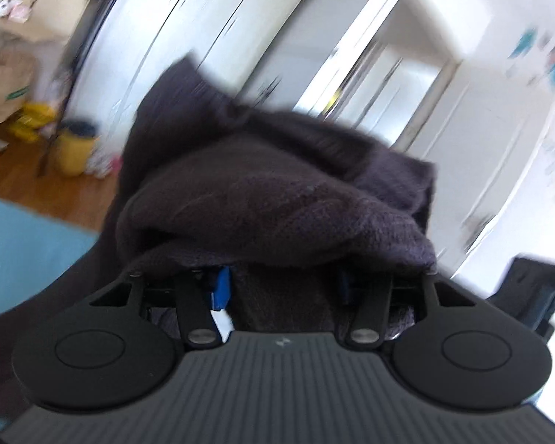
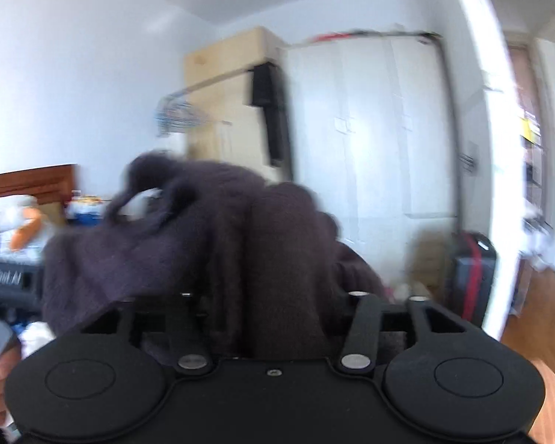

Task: Fold clothes
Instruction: 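Lift the sweater with both grippers and shake it out in the air, then lay the sweater on the bed and open both grippers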

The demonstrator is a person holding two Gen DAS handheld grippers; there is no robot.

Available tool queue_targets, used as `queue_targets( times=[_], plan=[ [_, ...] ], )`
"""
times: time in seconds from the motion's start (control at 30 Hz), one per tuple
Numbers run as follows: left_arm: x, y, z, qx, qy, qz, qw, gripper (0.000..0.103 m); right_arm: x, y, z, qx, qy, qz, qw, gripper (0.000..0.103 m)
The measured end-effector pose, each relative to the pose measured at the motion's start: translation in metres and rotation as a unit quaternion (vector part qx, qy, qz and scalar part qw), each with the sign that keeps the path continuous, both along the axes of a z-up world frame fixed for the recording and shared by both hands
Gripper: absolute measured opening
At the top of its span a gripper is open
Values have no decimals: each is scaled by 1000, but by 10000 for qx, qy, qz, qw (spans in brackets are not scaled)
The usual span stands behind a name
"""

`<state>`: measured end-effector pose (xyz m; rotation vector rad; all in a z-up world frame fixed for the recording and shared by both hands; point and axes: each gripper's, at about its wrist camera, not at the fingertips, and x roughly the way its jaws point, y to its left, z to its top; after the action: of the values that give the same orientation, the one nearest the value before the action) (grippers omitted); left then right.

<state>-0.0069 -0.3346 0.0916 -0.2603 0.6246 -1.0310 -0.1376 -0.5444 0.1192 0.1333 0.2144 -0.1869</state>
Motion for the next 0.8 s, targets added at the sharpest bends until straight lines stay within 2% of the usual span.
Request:
queue_targets(
  times=[0.03,0.07,0.13,0.23,0.3,0.37,0.47,0.57,0.67,0.73,0.8],
  plan=[
    [-1,-5,-17,362,13,-30,9993,54,2,-13,-15,65,197,-401,9990,84],
    [-2,-9,-40,751,47,-73,9971,54,0,-24,-35,101,518,-930,9943,84],
    [-6,-17,-87,1447,153,-190,9892,55,-14,-42,-78,186,1167,-1920,9742,84],
    [-17,1,-141,1825,455,-341,9816,55,-53,-60,-133,865,1532,-2136,9610,84],
    [-25,18,-163,1885,558,-350,9799,55,-71,-67,-157,1283,1759,-2042,9544,84],
    [-33,18,-173,1909,523,-337,9796,55,-84,-66,-165,1480,1789,-1957,9528,84],
    [-23,-9,-178,1786,223,-458,9826,55,-80,-79,-172,2186,1631,-1791,9453,84],
    [-30,-21,-164,1599,-259,-737,9840,59,-77,-85,-194,3106,1356,-1522,9284,84],
    [-29,-40,-160,1277,-488,-1287,9822,60,-61,-85,-223,3877,1372,-1161,9041,84],
    [-33,-46,-165,1230,-614,-1473,9795,60,-53,-81,-240,4256,1393,-782,8907,84],
    [-36,-49,-170,1253,-711,-1426,9792,60,-38,-74,-247,4395,1415,-255,8867,84]
  ],
)
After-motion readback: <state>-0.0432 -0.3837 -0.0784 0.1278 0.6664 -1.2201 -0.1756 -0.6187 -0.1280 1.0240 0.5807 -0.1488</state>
